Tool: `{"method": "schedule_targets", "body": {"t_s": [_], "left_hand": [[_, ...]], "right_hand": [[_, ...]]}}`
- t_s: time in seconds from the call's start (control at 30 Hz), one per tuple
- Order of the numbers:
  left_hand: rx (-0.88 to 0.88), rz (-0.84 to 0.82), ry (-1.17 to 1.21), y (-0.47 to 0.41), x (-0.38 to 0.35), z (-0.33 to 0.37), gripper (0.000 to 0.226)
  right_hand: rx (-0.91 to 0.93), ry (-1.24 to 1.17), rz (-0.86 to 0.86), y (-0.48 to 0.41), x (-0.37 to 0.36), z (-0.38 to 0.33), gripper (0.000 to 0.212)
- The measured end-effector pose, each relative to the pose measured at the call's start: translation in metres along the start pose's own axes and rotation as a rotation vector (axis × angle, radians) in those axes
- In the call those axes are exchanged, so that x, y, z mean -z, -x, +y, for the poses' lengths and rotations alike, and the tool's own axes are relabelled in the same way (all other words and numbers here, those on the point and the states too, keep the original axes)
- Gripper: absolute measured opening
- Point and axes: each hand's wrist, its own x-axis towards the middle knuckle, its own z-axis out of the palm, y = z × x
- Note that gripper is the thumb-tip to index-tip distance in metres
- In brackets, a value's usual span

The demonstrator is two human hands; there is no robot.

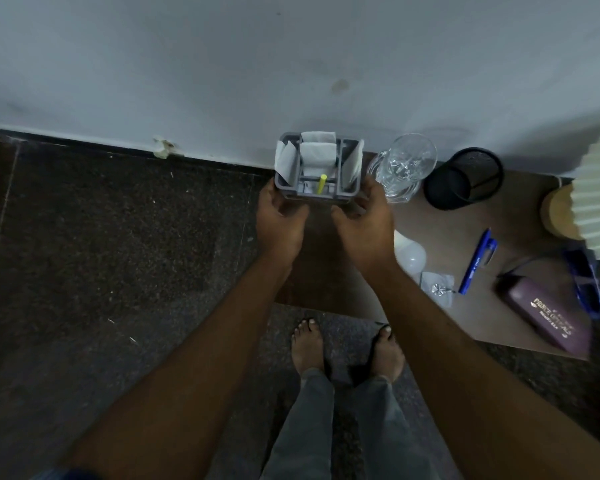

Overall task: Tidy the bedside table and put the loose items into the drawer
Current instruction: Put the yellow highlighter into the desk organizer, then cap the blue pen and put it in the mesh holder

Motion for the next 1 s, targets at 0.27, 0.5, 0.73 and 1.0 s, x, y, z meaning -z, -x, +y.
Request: {"method": "schedule_targets", "body": {"t_s": [0.27,0.5,0.73,1.0], "left_hand": [[-0.005,0.002,0.016,-0.003,0.0,0.001,0.06],[0.002,0.041,0.036,-0.006,0.001,-0.004,0.065],[0.136,0.201,0.062,0.026,-0.012,-0.012,0.045],[0.133,-0.035,0.084,0.093,-0.062,-0.017,0.024]], "right_hand": [[-0.046,-0.054,-0.028,-0.005,-0.002,0.002,0.061],[-0.029,-0.053,-0.012,0.0,0.0,0.005,0.06],[-0.006,-0.031,0.027,0.014,0.021,0.005,0.06],[0.025,-0.03,0.107,0.029,0.075,0.027,0.031]]}}
